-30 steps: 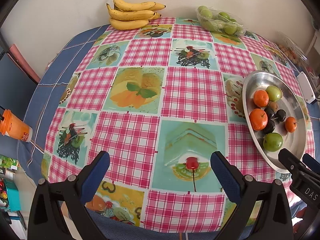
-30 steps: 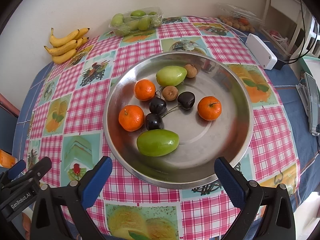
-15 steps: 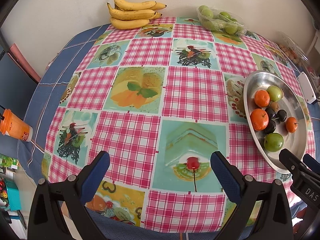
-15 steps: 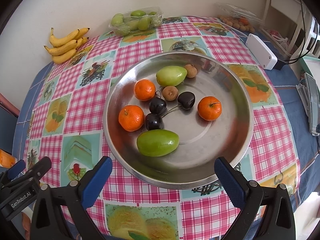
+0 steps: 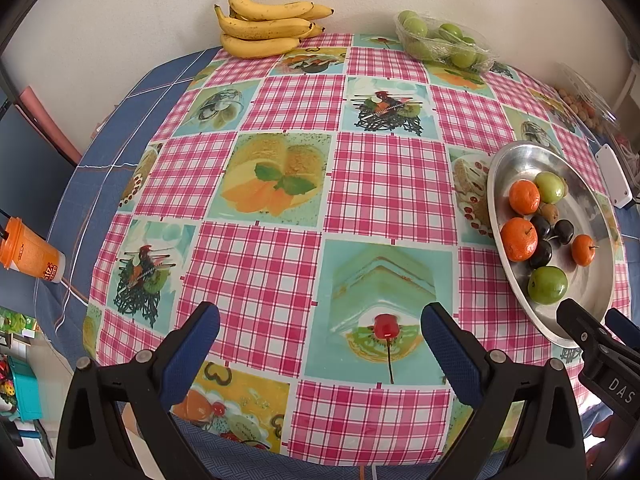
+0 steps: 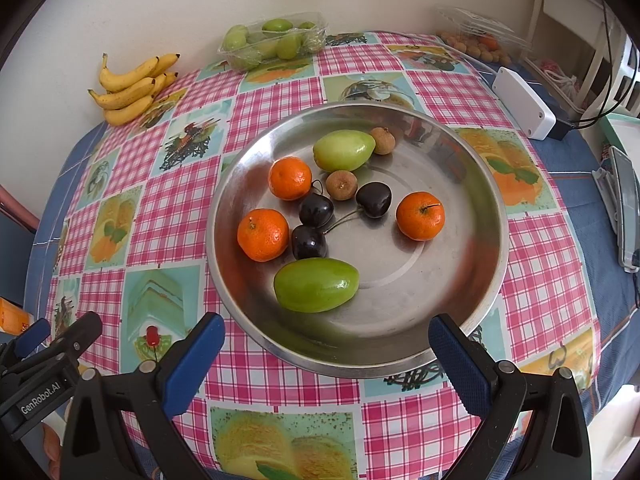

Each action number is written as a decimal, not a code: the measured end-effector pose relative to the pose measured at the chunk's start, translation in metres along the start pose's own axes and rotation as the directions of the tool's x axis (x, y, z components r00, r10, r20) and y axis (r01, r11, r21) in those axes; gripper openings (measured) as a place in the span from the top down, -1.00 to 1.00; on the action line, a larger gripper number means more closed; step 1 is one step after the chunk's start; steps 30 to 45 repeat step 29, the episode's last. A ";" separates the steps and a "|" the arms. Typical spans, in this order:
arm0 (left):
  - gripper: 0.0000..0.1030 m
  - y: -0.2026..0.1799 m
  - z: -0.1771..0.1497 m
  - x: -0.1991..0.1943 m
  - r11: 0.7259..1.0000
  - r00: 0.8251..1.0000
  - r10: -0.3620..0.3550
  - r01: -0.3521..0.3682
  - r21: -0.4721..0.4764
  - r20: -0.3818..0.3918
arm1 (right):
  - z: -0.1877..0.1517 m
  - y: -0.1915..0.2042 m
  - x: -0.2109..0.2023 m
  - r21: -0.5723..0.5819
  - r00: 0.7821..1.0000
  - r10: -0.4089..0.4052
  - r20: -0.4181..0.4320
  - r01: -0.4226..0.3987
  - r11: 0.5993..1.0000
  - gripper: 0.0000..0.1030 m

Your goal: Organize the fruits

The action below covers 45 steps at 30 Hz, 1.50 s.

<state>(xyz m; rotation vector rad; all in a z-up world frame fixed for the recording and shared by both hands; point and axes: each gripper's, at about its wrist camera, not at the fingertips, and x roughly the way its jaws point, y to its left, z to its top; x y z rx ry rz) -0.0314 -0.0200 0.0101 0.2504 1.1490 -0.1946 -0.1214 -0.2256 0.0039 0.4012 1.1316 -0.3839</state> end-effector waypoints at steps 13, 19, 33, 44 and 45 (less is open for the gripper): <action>-0.95 0.000 0.000 0.000 1.000 1.000 0.014 -0.014 0.001 0.002 | 0.000 0.001 0.001 -0.004 1.000 0.000 -0.003 0.000 1.000 -1.00; -0.95 0.000 0.000 -0.002 1.000 1.000 0.023 -0.023 0.001 0.014 | 0.000 0.001 0.001 -0.004 1.000 -0.001 -0.003 0.001 1.000 -1.00; -0.95 0.003 0.001 -0.006 1.000 0.999 0.013 -0.013 -0.007 0.034 | 0.000 0.002 0.002 -0.003 1.000 -0.001 -0.004 0.001 1.000 -1.00; -0.95 0.003 0.001 -0.006 1.000 0.999 0.013 -0.013 -0.007 0.034 | 0.000 0.002 0.002 -0.003 1.000 -0.001 -0.004 0.001 1.000 -1.00; -0.95 0.003 0.001 -0.006 1.000 0.999 0.013 -0.013 -0.007 0.034 | 0.000 0.002 0.002 -0.003 1.000 -0.001 -0.004 0.001 1.000 -1.00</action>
